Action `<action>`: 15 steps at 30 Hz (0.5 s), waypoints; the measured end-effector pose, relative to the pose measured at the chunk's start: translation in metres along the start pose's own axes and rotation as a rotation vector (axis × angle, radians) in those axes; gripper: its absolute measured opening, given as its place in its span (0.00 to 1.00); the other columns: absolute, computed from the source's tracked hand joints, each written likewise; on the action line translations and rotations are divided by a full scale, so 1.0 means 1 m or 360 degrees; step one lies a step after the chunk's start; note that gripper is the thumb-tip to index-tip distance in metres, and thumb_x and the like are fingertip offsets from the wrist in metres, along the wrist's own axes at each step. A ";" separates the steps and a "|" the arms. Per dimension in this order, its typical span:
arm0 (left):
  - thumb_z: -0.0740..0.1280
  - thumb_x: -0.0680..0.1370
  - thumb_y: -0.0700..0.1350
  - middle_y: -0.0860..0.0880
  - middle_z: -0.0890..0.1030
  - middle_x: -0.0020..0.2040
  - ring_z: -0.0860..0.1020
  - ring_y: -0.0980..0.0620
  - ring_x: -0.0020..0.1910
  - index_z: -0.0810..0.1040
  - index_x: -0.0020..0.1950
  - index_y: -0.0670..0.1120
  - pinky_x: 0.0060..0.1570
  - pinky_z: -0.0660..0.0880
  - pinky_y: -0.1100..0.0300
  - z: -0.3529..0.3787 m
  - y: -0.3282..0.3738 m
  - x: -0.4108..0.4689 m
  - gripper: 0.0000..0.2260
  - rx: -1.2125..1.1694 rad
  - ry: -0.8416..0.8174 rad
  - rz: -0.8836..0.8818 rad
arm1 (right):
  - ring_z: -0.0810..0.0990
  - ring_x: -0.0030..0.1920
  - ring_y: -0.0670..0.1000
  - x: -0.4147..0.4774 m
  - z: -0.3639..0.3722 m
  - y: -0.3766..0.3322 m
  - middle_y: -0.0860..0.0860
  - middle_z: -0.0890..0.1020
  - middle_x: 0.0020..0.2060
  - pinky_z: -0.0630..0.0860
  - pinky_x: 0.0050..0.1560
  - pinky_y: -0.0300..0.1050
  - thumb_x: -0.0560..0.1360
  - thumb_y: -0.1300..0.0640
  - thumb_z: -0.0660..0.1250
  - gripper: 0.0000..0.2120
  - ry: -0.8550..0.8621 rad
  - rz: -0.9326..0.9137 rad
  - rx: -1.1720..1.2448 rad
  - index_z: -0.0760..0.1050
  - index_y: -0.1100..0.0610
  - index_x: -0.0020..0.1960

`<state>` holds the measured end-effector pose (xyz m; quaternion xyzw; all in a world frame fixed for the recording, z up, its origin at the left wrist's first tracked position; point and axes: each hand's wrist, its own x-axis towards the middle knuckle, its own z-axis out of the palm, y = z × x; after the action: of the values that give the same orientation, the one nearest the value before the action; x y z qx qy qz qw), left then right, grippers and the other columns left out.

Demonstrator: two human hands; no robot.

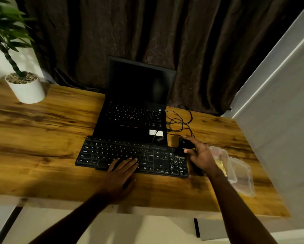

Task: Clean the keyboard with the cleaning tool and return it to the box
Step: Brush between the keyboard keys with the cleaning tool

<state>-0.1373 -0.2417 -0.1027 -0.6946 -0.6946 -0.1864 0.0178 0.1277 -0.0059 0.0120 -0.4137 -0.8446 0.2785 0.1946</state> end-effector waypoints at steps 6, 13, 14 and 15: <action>0.54 0.82 0.60 0.54 0.63 0.78 0.58 0.56 0.78 0.65 0.78 0.51 0.76 0.50 0.46 -0.001 0.000 0.000 0.25 -0.0004 0.0002 0.0008 | 0.81 0.53 0.52 0.000 0.006 -0.012 0.53 0.81 0.55 0.84 0.45 0.47 0.75 0.61 0.70 0.23 -0.0004 -0.0032 0.0121 0.73 0.37 0.62; 0.53 0.83 0.60 0.53 0.65 0.77 0.61 0.55 0.77 0.67 0.76 0.50 0.76 0.51 0.46 -0.002 0.000 0.001 0.25 -0.0035 0.0042 0.0029 | 0.80 0.54 0.52 -0.015 -0.019 0.006 0.51 0.82 0.53 0.80 0.51 0.45 0.75 0.66 0.69 0.20 0.0035 0.0072 0.0007 0.74 0.49 0.63; 0.52 0.83 0.60 0.53 0.65 0.78 0.61 0.55 0.77 0.67 0.77 0.51 0.76 0.51 0.46 -0.001 0.000 0.001 0.25 -0.0040 0.0041 0.0022 | 0.79 0.54 0.52 -0.014 -0.017 0.007 0.51 0.81 0.53 0.79 0.50 0.42 0.75 0.66 0.69 0.20 0.0043 0.0079 -0.0017 0.74 0.49 0.63; 0.52 0.83 0.60 0.53 0.65 0.78 0.61 0.55 0.77 0.67 0.77 0.51 0.76 0.51 0.46 -0.001 0.000 0.001 0.25 -0.0040 0.0036 0.0017 | 0.79 0.54 0.53 -0.013 -0.014 0.006 0.52 0.81 0.53 0.80 0.50 0.42 0.76 0.64 0.69 0.20 0.0040 0.0090 -0.0026 0.74 0.48 0.64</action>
<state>-0.1372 -0.2412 -0.1010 -0.6963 -0.6882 -0.2030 0.0178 0.1462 -0.0088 0.0174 -0.4424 -0.8324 0.2718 0.1939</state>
